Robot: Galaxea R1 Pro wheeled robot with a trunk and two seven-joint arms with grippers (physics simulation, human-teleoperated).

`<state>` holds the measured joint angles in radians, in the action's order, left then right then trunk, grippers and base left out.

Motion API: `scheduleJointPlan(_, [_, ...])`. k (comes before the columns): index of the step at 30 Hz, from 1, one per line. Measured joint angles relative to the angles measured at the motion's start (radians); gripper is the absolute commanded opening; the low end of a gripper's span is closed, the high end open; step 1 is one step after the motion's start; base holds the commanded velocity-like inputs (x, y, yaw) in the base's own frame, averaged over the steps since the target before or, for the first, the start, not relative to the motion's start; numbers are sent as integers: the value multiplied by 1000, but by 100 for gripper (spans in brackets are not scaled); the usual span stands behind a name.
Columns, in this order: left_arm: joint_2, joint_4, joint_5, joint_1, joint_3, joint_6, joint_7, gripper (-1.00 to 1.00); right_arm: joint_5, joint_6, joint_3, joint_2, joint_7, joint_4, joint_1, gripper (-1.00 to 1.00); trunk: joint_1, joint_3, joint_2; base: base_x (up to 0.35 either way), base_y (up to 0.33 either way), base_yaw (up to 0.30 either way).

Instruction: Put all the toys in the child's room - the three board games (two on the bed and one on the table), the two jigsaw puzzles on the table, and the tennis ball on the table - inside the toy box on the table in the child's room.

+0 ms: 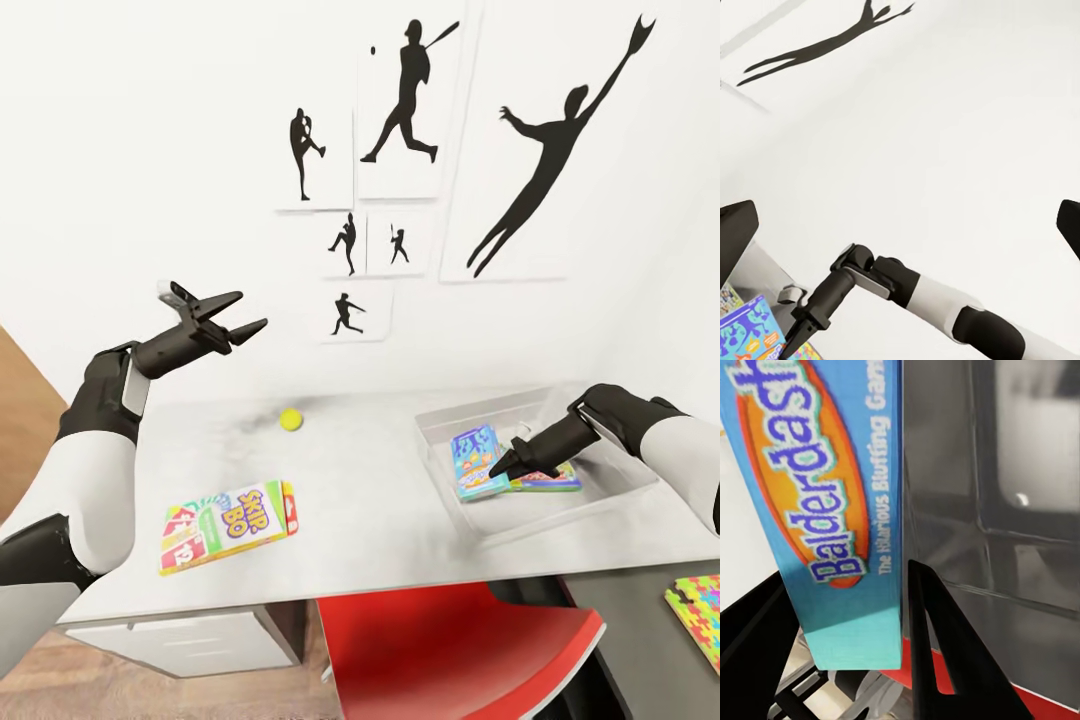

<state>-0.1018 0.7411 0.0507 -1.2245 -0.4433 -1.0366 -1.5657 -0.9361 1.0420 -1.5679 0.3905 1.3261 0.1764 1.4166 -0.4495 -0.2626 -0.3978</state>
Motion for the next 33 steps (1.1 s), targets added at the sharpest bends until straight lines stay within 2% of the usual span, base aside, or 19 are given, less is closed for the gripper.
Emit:
scheduleJointPlan(7, [-1,0,0,0,0,0,0,100,0,0,0,0,2,0,6,-100,0,-12,0,0,0,0])
scheduleJointPlan(15, [-1,0,0,0,-1,0,0,100,4,-2,-4,0,37,0,24,-100,0,-25,0,0,0,0])
scheduleJointPlan(33, [-7,1,1,0,-2,0,0,100,3,-1,-1,3,40,0,26,-100,0,-55,0,0,0,0])
